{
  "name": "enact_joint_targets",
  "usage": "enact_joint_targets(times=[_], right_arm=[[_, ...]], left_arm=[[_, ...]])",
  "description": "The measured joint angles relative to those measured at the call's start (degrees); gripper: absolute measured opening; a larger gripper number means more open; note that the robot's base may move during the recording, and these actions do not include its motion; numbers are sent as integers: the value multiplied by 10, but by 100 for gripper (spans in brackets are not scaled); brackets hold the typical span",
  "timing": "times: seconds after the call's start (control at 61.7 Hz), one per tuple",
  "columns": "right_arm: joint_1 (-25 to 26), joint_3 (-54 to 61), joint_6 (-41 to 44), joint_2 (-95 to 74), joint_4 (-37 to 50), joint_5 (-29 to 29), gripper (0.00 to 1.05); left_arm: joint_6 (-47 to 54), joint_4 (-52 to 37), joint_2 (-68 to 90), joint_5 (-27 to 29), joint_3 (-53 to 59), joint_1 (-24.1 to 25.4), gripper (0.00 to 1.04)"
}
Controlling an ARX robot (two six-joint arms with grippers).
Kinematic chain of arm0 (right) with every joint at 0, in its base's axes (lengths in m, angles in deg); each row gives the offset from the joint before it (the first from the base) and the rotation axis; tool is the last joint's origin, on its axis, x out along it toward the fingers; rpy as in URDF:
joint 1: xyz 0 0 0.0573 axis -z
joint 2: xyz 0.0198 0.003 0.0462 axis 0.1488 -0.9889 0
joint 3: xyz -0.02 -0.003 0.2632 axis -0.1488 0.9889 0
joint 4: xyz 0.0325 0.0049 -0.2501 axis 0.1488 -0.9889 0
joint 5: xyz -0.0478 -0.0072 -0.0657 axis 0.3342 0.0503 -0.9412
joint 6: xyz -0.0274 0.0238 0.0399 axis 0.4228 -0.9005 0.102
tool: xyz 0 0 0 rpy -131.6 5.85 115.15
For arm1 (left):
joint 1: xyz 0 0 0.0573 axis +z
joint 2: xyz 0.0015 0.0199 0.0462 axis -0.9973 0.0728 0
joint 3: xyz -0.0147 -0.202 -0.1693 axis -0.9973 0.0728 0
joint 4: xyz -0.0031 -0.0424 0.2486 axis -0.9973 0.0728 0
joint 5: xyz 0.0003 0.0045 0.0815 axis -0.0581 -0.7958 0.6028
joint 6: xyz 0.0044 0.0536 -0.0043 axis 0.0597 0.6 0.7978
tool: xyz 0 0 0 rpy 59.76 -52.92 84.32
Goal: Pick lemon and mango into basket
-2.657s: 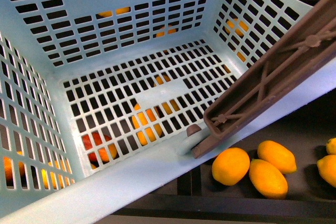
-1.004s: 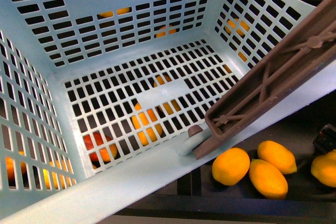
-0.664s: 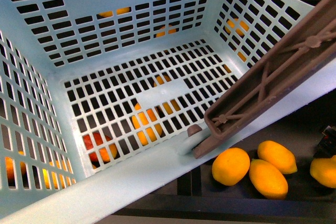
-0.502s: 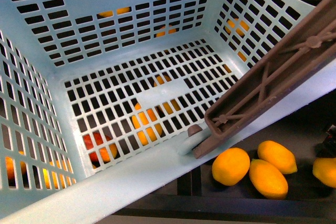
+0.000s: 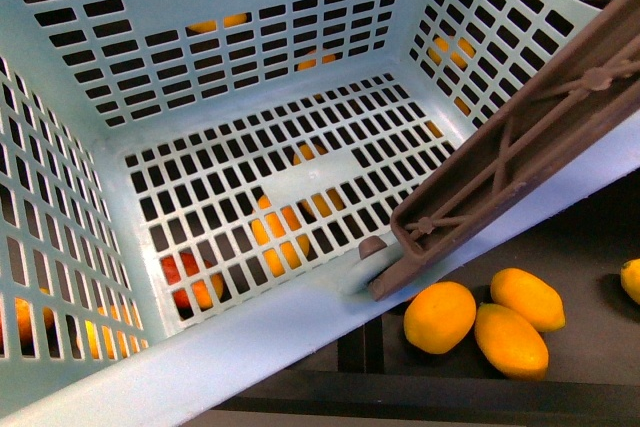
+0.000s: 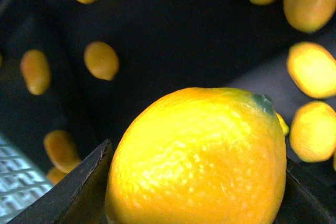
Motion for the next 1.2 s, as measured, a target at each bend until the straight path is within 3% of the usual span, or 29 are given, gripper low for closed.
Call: enact_joint_targets(times=[0.113,0.227,0.486,0.697,0.875,1.053,1.199], right_arm=[[-20,-15,-35,83,-13,17,72],[-98,-21,-70,160,-23,7,72],[-288,-46,-101,172,5,-94,72],[-372,-66,-100,126,12,-139,72],[-406,-64,-89,119,10,-151,72],[-413,-51,-87,120,11,-154,97],[-400,-38,-86,137,9,-158,96]], left_arm=[[0,0,0,0,0,0,6],[0,0,0,0,0,0,6],[0,0,0,0,0,0,6],[0,0,0,0,0,0,6],[0,0,0,0,0,0,6],[0,0,0,1,0,0,6],[0,0,0,0,0,0,5]])
